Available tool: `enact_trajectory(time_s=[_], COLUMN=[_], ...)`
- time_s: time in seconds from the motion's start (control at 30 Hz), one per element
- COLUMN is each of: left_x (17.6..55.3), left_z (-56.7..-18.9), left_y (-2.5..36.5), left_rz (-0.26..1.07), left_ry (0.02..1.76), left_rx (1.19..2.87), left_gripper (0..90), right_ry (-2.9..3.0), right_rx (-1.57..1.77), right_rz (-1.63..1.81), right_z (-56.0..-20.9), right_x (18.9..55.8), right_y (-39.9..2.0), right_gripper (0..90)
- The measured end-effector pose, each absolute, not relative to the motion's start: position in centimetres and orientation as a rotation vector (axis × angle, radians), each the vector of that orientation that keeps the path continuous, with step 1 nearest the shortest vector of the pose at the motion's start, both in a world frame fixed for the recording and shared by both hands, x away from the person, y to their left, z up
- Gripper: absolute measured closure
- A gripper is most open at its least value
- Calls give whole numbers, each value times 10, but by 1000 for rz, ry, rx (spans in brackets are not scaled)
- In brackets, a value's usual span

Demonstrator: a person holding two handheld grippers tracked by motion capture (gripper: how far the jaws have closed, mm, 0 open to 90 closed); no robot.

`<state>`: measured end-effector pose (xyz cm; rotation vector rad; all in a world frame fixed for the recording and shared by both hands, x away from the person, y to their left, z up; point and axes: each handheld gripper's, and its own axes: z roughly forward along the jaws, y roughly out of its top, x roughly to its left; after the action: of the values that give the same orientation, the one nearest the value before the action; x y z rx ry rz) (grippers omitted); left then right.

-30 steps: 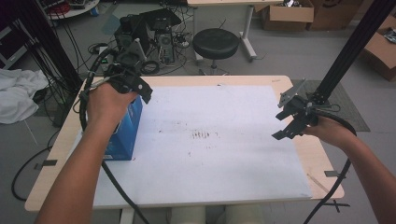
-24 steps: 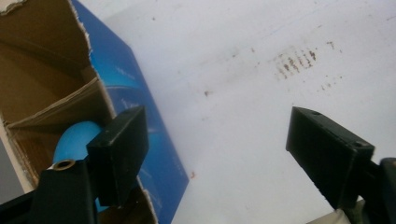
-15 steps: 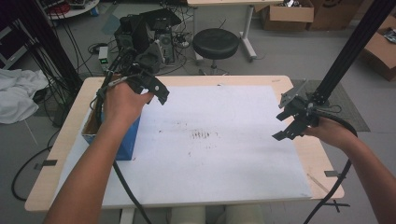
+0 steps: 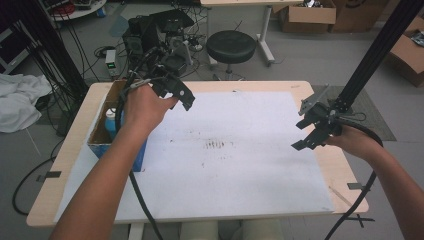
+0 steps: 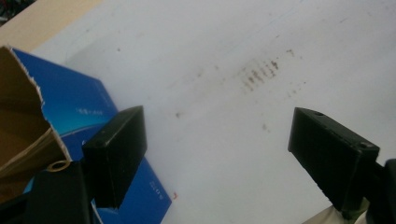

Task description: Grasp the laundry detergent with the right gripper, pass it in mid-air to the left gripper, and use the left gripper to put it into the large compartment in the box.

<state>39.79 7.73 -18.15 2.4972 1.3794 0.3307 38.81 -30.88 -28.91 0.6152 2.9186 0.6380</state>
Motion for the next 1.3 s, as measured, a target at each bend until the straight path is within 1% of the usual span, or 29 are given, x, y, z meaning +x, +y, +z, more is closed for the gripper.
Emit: enact_trajectory(time_s=[0.33,0.43,0.7,0.97,1.3], left_x=[401,402,407,410,412], left_z=[-182,-184,-192,-199,-204], left_y=[47,41,25,17,17], left_rz=[306,288,291,279,273], left_ry=[1213,1171,1065,1028,1024], left_rx=[2562,2591,2634,2637,2639], left_gripper=[201,202,203,205,204], right_ry=[2916,2920,2926,2929,2933], right_rx=[624,617,617,629,628], right_rz=[644,649,646,645,639], right_z=[-288,-288,-291,-294,-296], right_x=[390,390,396,397,398], right_y=[-306,-304,-303,-304,-301], right_gripper=[175,175,174,174,174])
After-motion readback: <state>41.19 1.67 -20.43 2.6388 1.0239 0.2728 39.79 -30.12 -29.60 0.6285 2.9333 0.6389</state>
